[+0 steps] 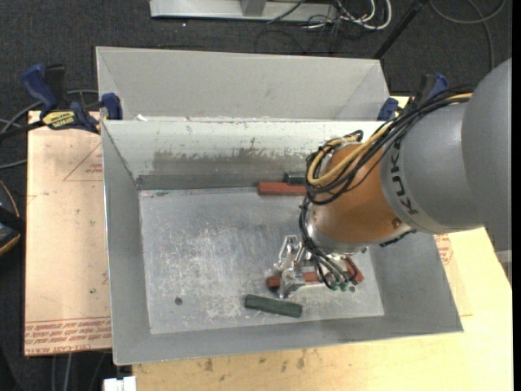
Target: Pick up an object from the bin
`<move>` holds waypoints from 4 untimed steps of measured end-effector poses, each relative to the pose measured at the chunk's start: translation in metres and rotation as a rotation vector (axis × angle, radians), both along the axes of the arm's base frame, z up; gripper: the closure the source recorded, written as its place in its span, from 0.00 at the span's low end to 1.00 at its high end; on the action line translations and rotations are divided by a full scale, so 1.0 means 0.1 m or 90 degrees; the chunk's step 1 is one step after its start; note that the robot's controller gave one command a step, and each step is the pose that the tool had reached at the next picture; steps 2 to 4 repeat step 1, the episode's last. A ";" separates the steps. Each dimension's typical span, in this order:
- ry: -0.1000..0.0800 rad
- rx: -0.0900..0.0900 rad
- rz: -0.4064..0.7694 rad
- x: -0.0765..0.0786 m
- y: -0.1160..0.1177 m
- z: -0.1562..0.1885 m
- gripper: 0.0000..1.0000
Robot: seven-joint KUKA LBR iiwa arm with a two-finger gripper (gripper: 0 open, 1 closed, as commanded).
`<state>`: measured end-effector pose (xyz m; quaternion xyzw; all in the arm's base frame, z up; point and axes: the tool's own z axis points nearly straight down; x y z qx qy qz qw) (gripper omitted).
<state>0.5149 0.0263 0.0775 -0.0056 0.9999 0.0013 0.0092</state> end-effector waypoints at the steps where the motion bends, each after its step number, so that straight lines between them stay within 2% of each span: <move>1: 0.005 0.000 -0.014 0.26 0.06 1.70 1.00; 4: 0.005 0.000 -0.014 0.26 0.06 1.70 1.00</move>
Offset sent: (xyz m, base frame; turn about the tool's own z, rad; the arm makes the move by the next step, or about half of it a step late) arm 0.0000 0.0000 0.0000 0.0000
